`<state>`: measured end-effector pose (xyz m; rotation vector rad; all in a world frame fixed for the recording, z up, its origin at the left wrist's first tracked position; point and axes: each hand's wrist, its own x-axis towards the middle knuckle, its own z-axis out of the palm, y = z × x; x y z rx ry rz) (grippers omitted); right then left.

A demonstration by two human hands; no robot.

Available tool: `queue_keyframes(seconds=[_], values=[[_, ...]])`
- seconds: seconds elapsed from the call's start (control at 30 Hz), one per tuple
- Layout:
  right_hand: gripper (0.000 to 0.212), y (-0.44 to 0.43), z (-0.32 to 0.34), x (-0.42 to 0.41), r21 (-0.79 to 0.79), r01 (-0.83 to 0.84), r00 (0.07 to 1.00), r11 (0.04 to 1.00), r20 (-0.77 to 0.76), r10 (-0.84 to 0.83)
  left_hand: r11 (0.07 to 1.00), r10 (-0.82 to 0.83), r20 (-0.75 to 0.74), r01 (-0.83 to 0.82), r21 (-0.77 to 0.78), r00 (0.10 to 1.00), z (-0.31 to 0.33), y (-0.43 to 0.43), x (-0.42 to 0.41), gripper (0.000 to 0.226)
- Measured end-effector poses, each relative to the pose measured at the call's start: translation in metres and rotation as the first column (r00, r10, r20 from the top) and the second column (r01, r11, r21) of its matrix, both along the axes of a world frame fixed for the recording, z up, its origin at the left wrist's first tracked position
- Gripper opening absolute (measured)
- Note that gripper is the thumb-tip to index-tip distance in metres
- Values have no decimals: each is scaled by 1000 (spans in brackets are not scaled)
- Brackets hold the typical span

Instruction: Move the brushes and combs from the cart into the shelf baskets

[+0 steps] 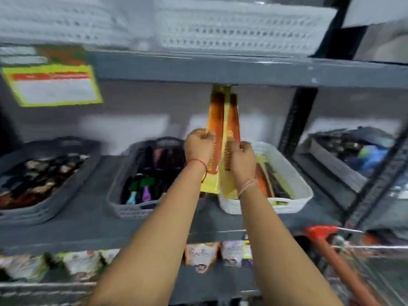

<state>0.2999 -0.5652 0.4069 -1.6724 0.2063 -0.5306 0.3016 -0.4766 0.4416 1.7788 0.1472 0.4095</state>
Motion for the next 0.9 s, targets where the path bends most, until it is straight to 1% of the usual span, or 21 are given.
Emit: queue_keyframes(seconds=[0.07, 0.13, 0.2, 0.3, 0.33, 0.37, 0.43, 0.47, 0.57, 0.63, 0.77, 0.8, 0.9], values=[[14, -39, -2, 18, -54, 22, 997, 998, -73, -26, 1000, 23, -89, -22, 8, 996, -14, -36, 22, 32], [12, -73, -10, 36, -128, 16, 986, 992, -160, -37, 998, 37, -195, -27, 53, 980, -29, -66, 43, 28], [12, -98, -23, 52, -215, -9, 968, 977, -248, -45, 996, 53, -281, -31, 84, 958, -48, -85, 59, 32], [29, -124, -47, 64, -350, -80, 909, 933, -411, -76, 963, 116, -339, -22, 270, 934, -79, -96, 72, 33], [33, -130, -57, 67, -390, -104, 887, 915, -452, -92, 949, 118, -370, 5, 315, 921, -88, -99, 73, 33], [37, -134, -65, 67, -436, -127, 861, 891, -495, -119, 925, 123, -397, 40, 379, 909, -98, -100, 74, 33], [40, -140, -74, 66, -511, -153, 820, 846, -543, -180, 831, 162, -426, 110, 546, 890, -112, -105, 74, 36], [41, -142, -76, 66, -528, -149, 814, 836, -545, -199, 780, 188, -419, 124, 613, 888, -117, -108, 74, 38], [40, -145, -73, 66, -532, -153, 810, 833, -550, -202, 671, 217, -387, 151, 726, 896, -125, -112, 75, 46], [39, -146, -74, 67, -539, -175, 809, 824, -556, -192, 634, 208, -363, 157, 757, 908, -128, -112, 79, 49], [36, -142, -79, 67, -626, -166, 841, 762, -493, -221, 629, 205, -328, 132, 766, 922, -129, -110, 78, 49], [36, -140, -79, 67, -654, -156, 849, 740, -472, -238, 640, 200, -327, 130, 758, 924, -127, -110, 75, 49], [37, -135, -71, 61, -724, -144, 878, 674, -408, -251, 713, 158, -297, 100, 694, 942, -119, -107, 61, 45]])
